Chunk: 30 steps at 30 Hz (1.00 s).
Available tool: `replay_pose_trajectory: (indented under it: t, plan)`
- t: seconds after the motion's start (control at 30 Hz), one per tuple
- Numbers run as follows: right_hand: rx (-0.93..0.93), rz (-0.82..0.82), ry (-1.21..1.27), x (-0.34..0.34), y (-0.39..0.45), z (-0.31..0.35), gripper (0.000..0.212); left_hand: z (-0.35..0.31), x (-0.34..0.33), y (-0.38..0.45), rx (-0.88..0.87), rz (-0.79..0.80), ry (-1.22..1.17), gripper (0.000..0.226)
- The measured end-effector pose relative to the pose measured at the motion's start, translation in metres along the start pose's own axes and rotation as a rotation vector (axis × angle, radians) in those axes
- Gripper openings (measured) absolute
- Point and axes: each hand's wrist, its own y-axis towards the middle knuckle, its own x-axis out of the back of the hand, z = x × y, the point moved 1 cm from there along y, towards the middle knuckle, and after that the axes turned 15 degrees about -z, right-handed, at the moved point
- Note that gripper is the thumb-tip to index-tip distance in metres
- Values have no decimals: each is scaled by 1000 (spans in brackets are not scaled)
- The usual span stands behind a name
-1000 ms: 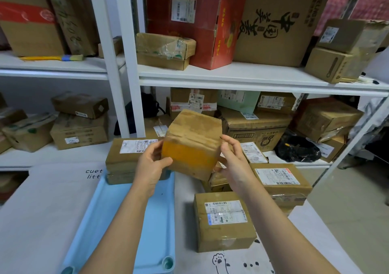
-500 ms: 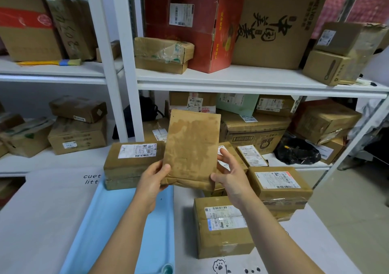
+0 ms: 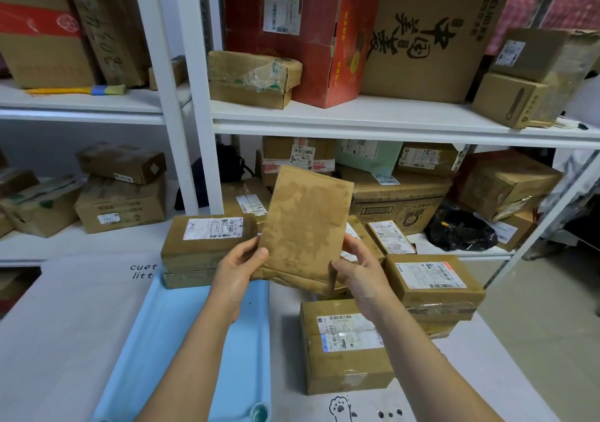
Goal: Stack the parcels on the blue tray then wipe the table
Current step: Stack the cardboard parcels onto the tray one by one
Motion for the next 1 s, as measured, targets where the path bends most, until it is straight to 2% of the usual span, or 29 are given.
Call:
replay_pose_trajectory:
  t: [0.13, 0.23, 0.4, 0.6, 0.77, 0.83, 0.93, 1.0]
  plan:
    - [-127, -50, 49, 0, 1, -6, 40, -9, -5, -3, -68, 4, 43, 34]
    - [-209, -104, 94, 3, 2, -5, 34, -19, -7, -2, -95, -10, 45, 43]
    - [-230, -133, 78, 7, 5, -1, 20, -34, -8, -3, -154, 25, 17, 56]
    - [-196, -78, 166, 12, 4, 11, 42, -48, -9, -8, -174, 87, 13, 60]
    - [-187, -68, 87, 5, 2, 22, 40, -56, -10, -8, -216, 201, 132, 40]
    - [-184, -81, -4, 3, 4, 25, 47, -58, -10, -9, -215, 236, 112, 48]
    - [-156, -124, -161, 4, 7, 27, 64, -57, -12, -9, -218, 188, 123, 48]
    - [-152, -106, -176, 4, 8, 24, 68, -56, -14, -7, -194, 150, 112, 61]
